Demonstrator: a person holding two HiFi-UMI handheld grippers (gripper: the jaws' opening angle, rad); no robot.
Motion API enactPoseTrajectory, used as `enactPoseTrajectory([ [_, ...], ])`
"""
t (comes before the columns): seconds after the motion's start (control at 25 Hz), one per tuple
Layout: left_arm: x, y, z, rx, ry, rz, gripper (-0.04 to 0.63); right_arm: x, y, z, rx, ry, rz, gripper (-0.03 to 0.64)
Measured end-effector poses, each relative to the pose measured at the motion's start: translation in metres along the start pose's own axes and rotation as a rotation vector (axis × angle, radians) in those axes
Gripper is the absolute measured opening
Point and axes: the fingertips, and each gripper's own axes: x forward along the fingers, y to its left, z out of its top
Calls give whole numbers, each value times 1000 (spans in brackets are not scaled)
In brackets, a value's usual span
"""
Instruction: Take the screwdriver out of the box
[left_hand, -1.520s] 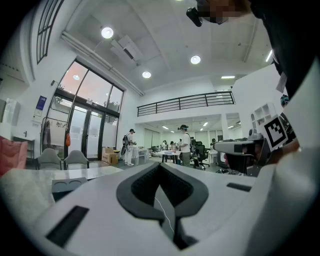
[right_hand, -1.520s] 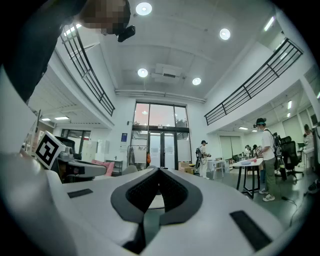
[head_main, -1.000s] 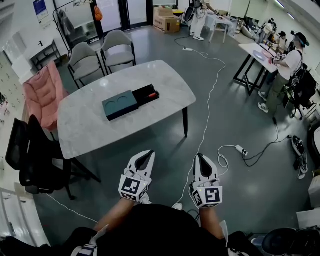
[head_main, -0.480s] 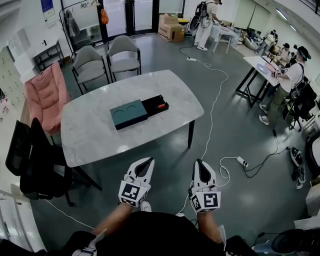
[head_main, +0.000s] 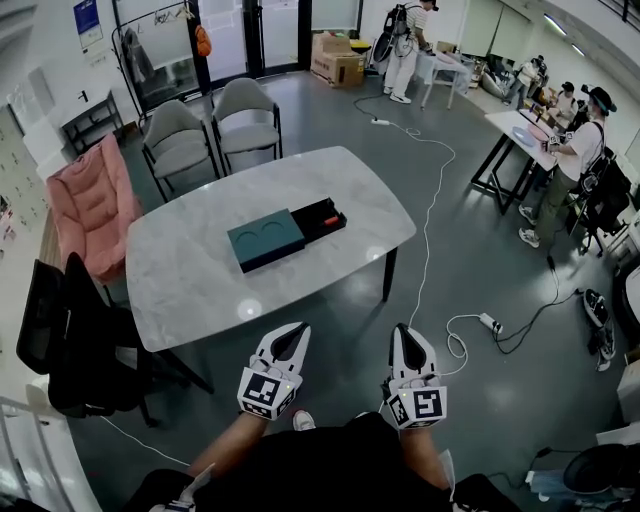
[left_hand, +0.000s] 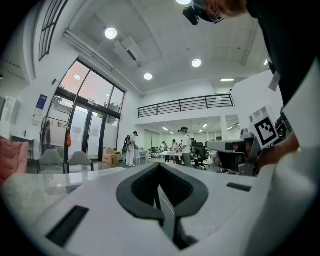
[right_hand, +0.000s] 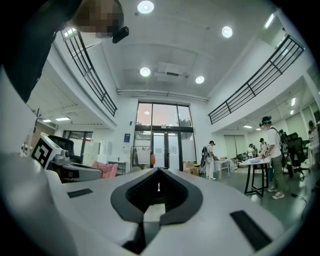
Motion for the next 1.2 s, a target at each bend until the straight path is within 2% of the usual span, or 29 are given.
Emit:
enactPoseTrajectory([
  [0.24, 15, 9, -7, -40, 4, 20, 6, 18, -9, -5, -9, 21, 49, 23],
  [0.56, 67, 9, 2, -3, 17, 29, 6, 48, -50, 1, -21, -7, 69, 23],
  [1.0, 149, 11, -3, 5, 44, 51, 5, 89, -116, -11, 1, -3, 84, 23],
  [1.2, 171, 6, -5, 16, 55, 63, 6, 100, -136, -20, 36, -14, 126, 23],
])
